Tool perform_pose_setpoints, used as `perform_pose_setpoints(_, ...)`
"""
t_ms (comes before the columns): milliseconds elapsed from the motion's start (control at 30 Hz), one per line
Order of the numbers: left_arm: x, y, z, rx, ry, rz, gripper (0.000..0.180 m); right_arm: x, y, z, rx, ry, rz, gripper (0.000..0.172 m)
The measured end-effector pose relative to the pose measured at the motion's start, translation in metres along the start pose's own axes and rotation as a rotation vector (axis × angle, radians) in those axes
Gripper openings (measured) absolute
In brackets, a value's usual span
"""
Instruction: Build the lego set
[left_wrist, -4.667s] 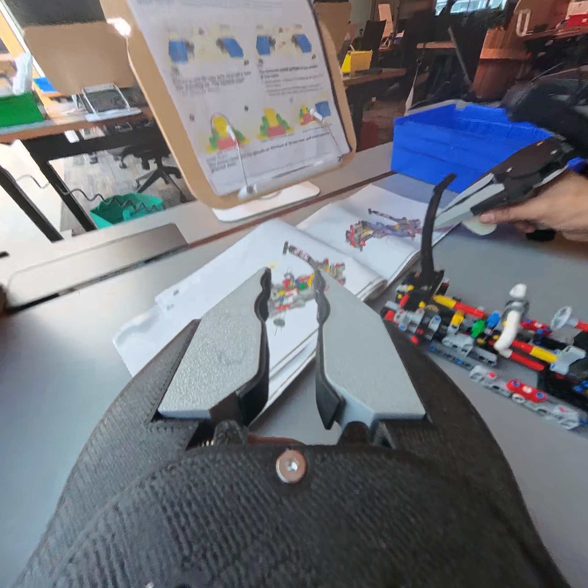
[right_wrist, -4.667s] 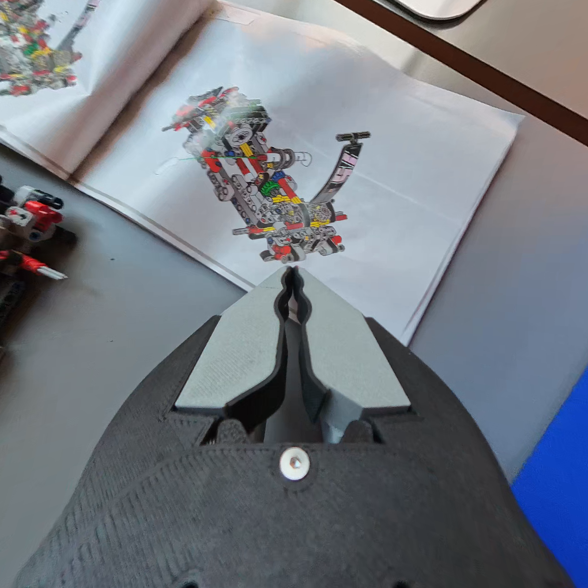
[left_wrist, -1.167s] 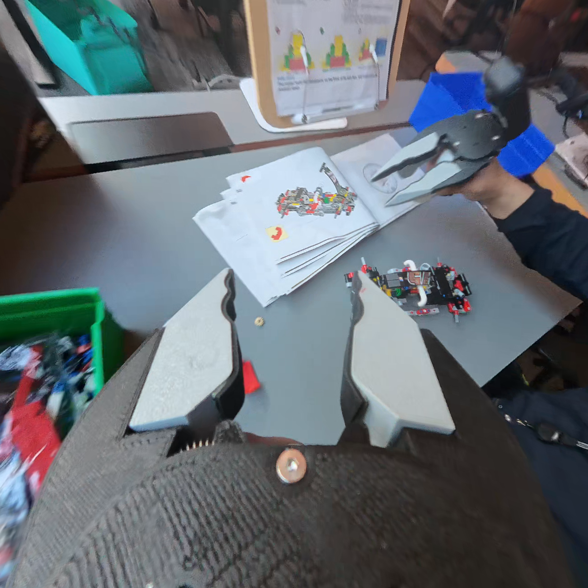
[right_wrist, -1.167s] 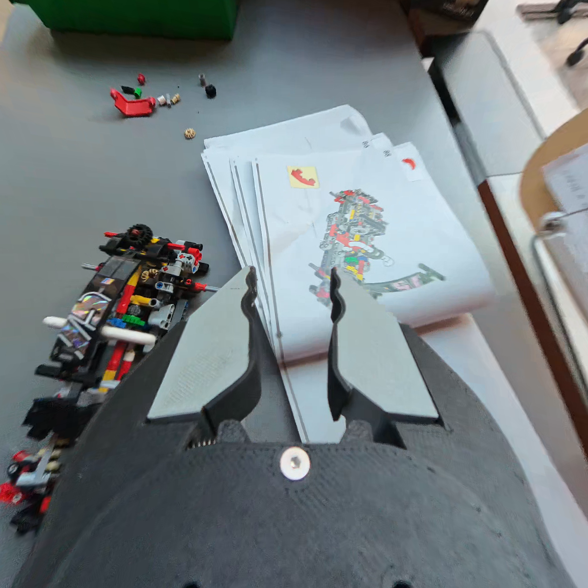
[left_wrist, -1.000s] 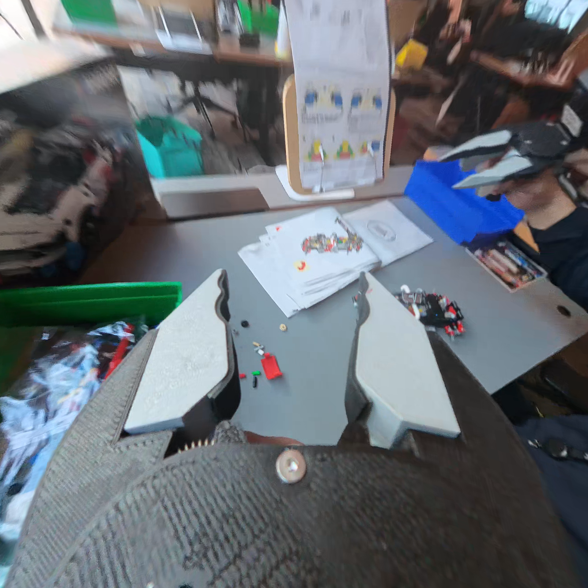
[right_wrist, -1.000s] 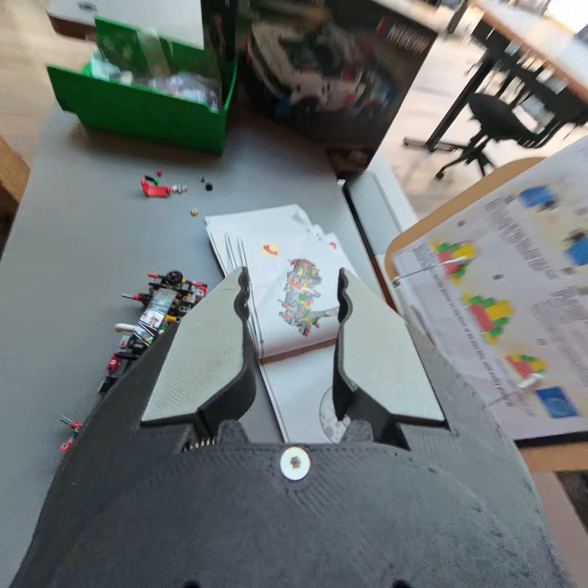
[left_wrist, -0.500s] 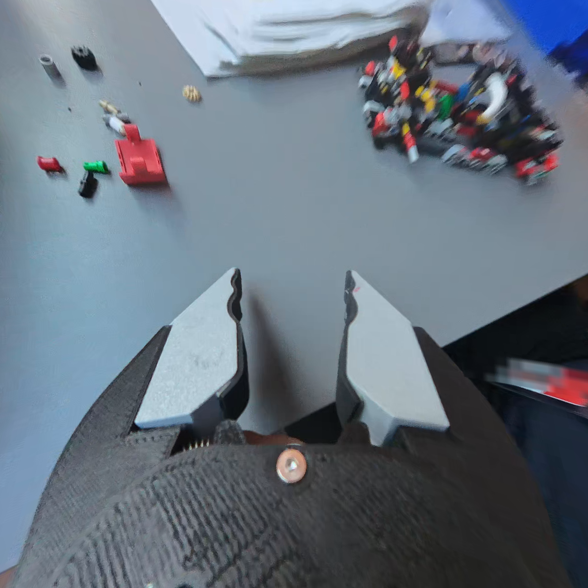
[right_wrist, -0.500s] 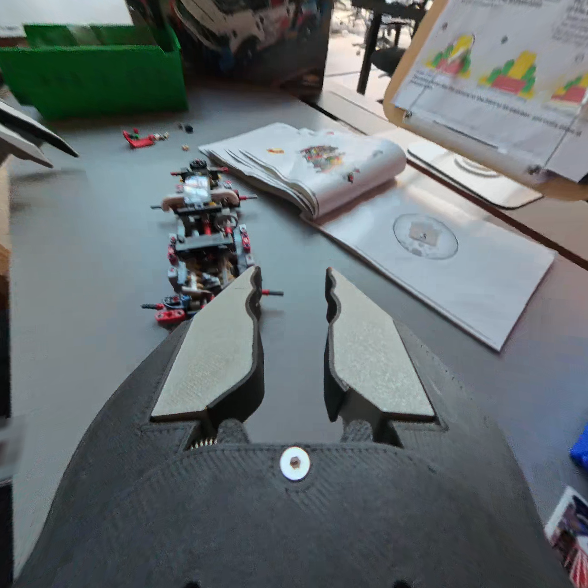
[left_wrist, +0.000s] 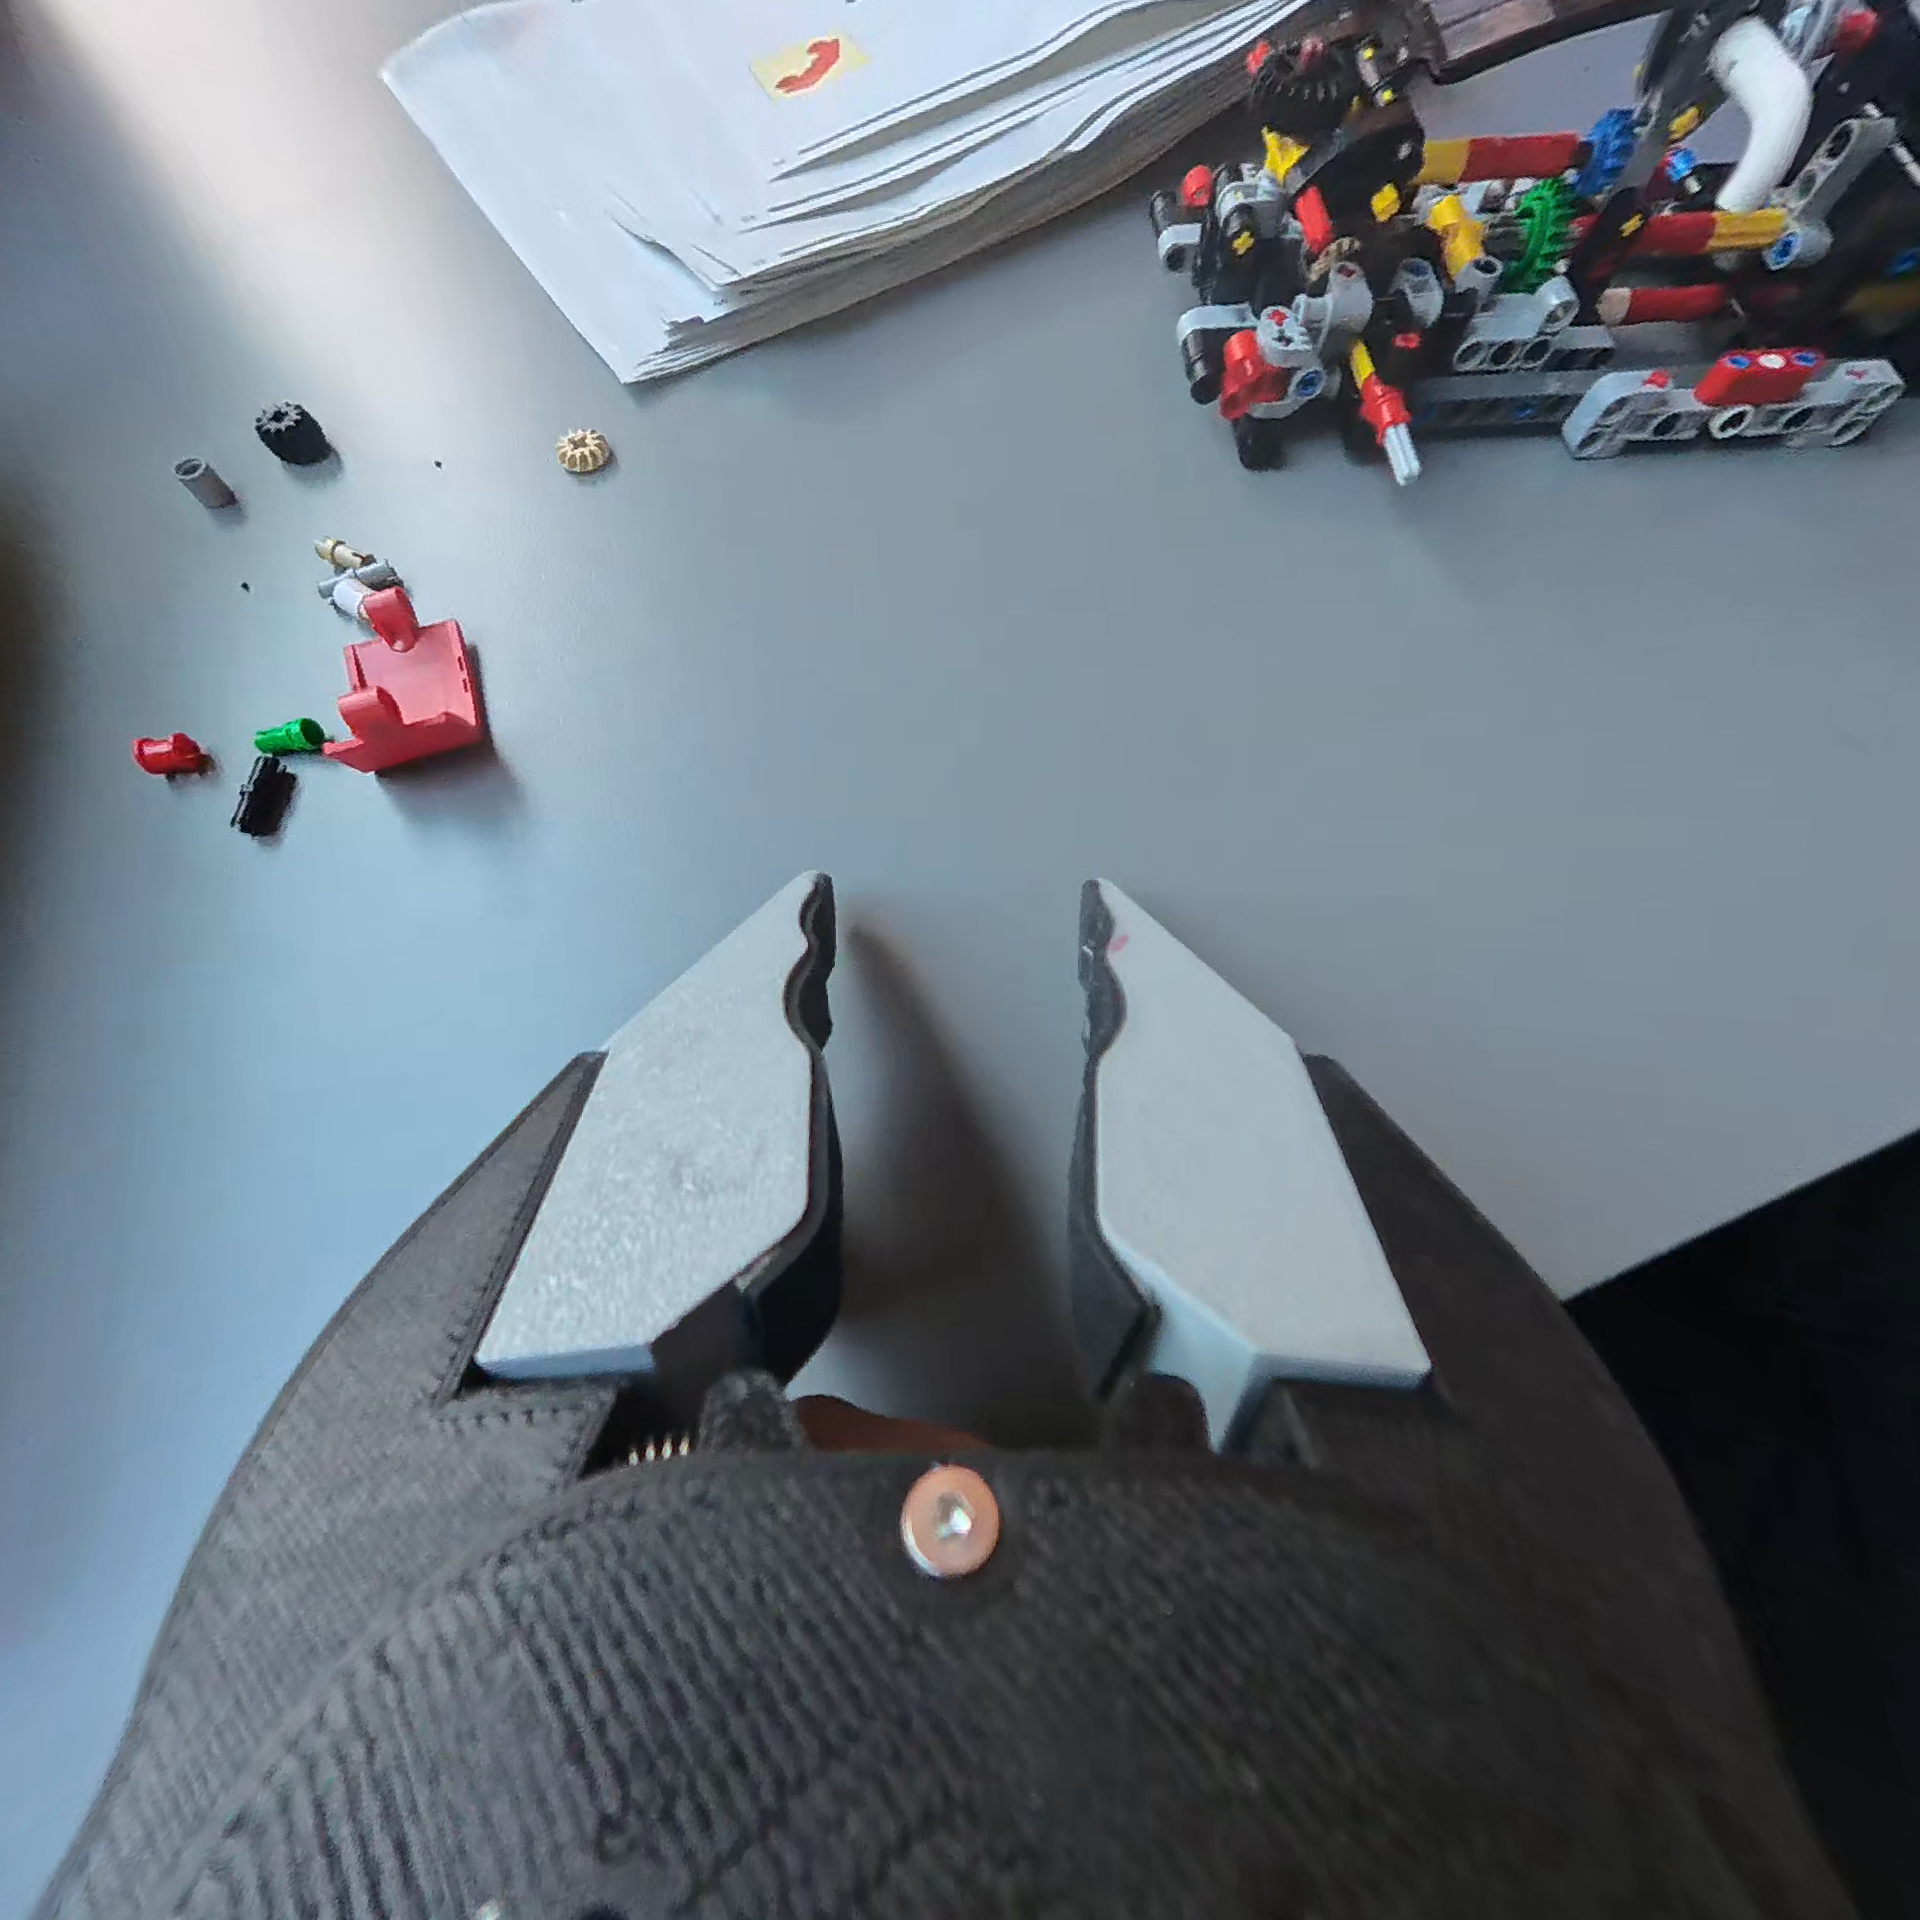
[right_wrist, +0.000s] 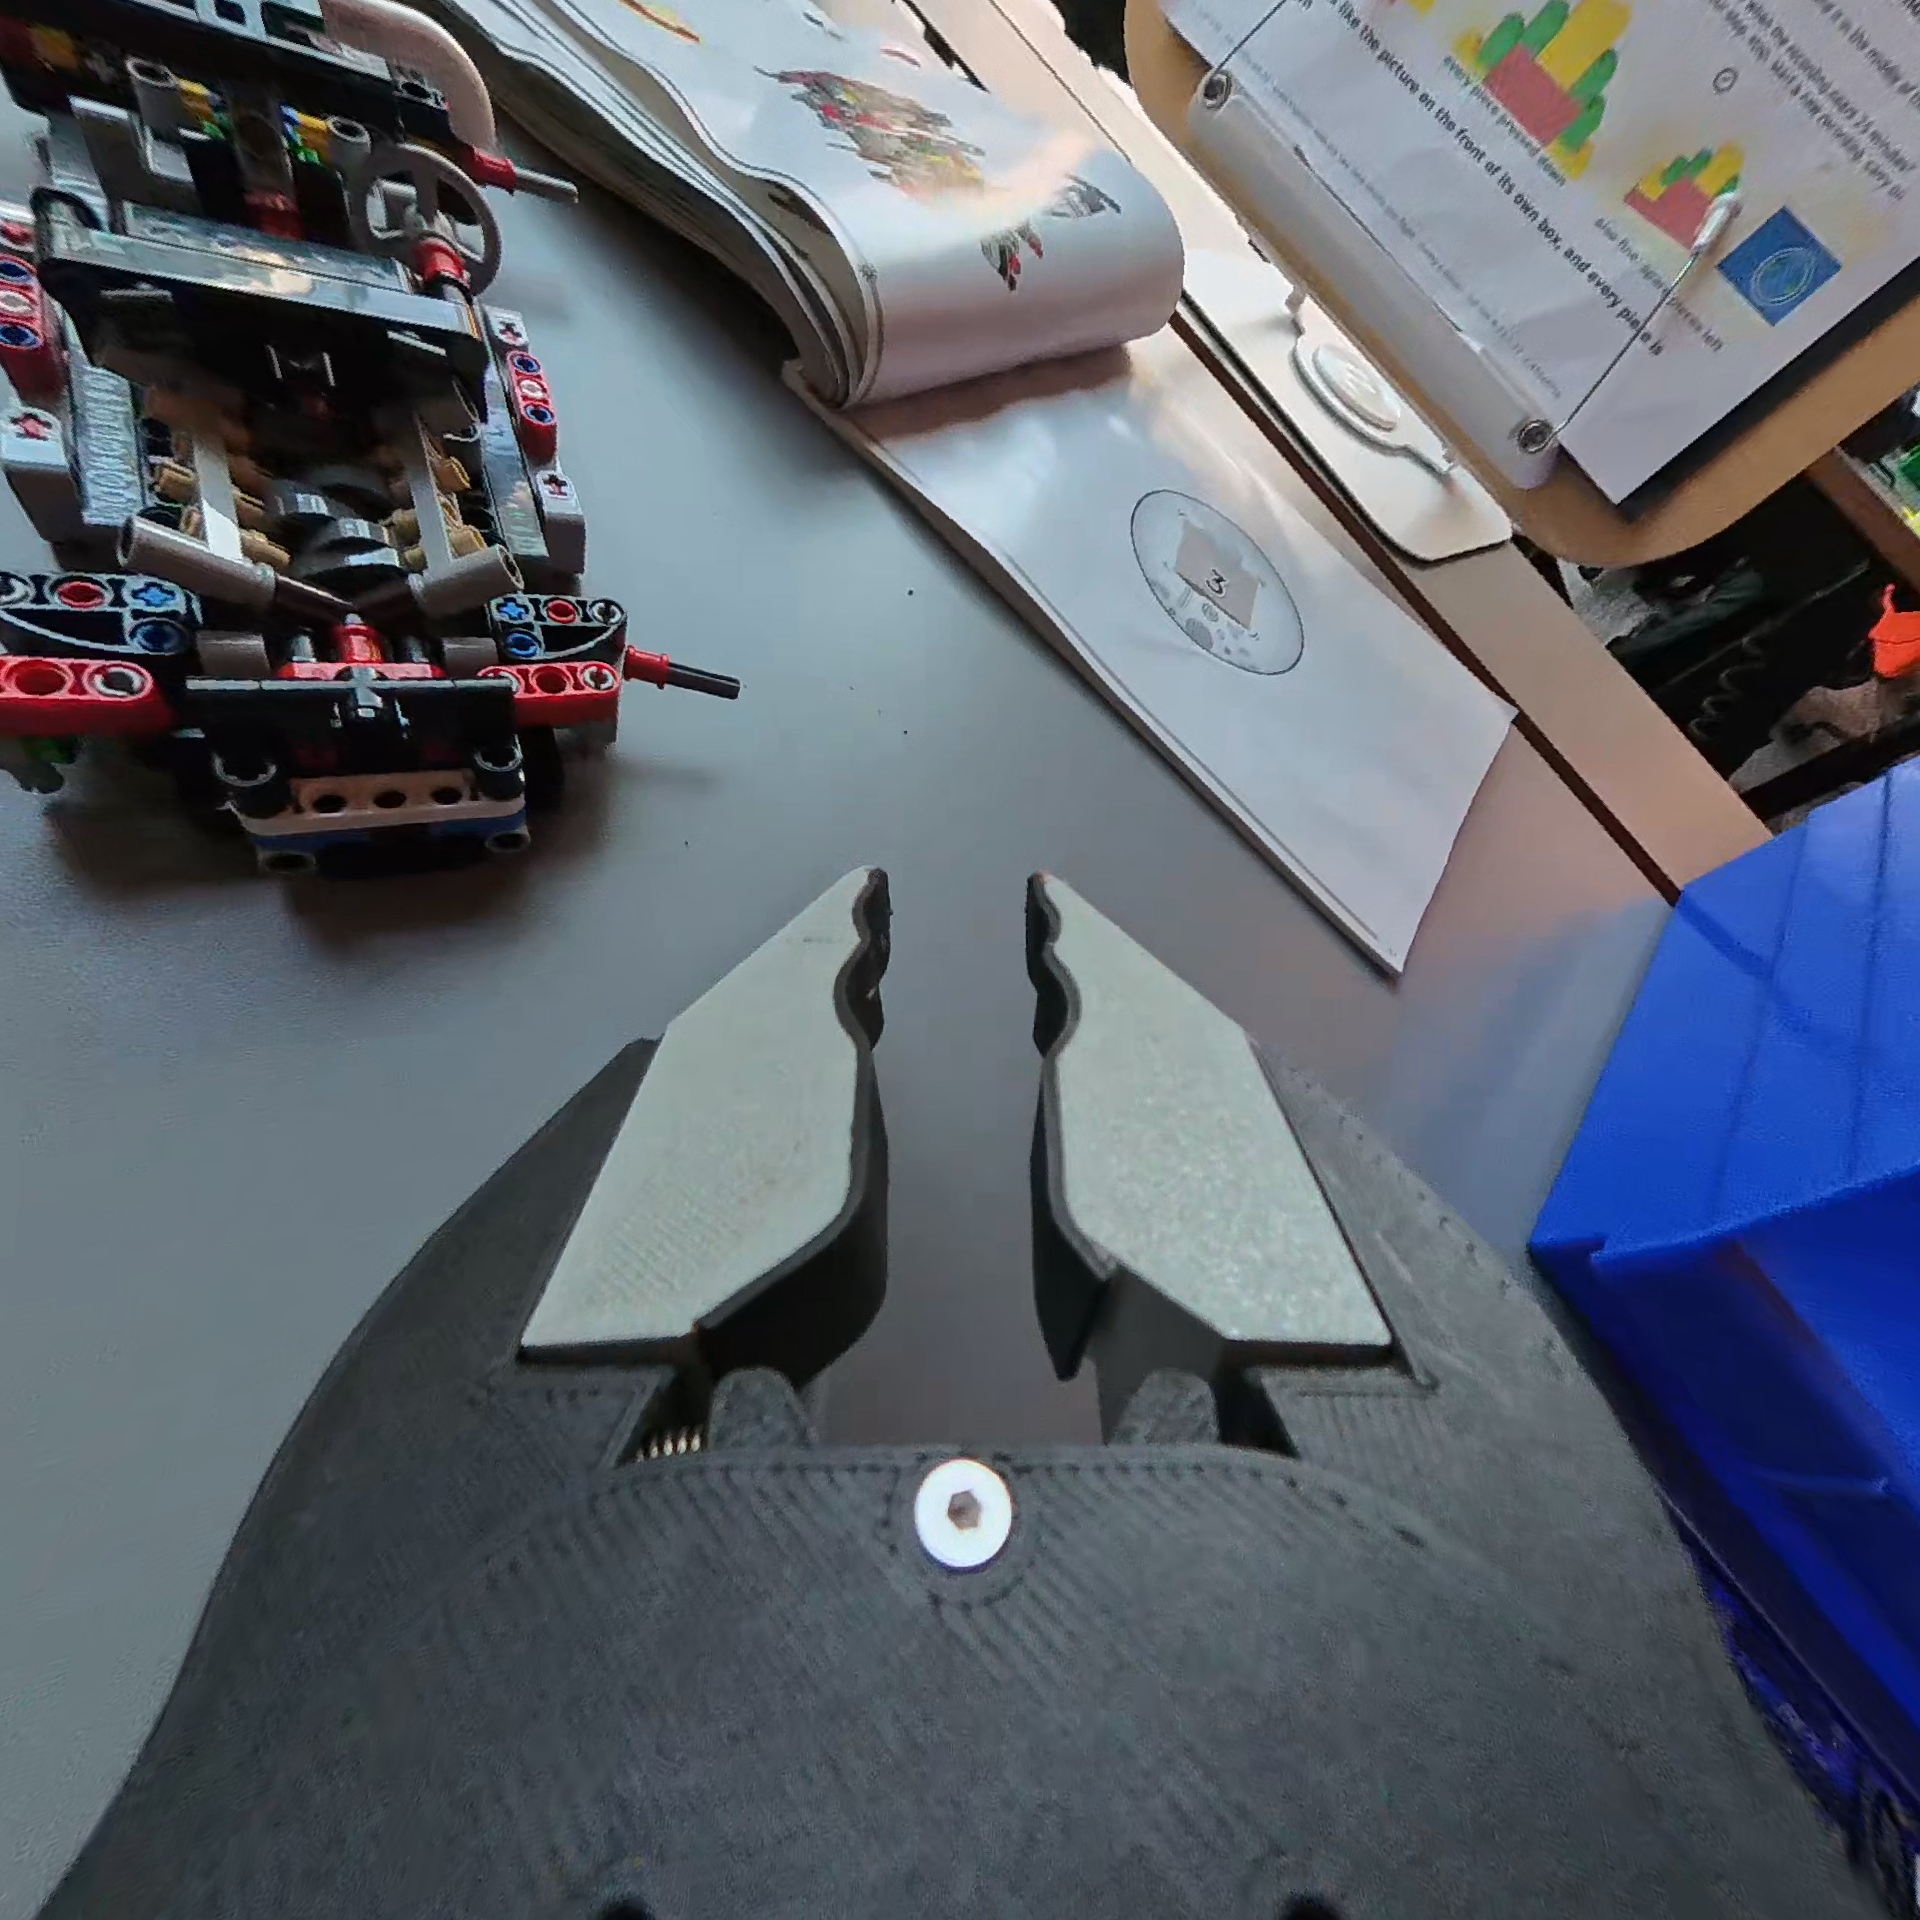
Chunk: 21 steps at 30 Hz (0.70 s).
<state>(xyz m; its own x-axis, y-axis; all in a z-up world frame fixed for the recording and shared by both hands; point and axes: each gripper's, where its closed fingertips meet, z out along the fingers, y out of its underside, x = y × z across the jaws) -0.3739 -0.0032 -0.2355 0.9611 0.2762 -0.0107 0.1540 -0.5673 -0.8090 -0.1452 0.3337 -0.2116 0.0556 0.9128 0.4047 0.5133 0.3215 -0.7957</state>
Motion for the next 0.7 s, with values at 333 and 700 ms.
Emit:
perform_pose_setpoints(333,0.001,-0.002,0.005,-0.020,0.013,0.008,0.044,0.011,-0.020,-0.016,0.161,-0.036,0.135,0.000)
perform_pose_setpoints(700,-0.077,-0.004,-0.012,-0.123,-0.148,-0.026,0.055,0.032,-0.027,-0.026,0.304,-0.084,0.331,0.000)
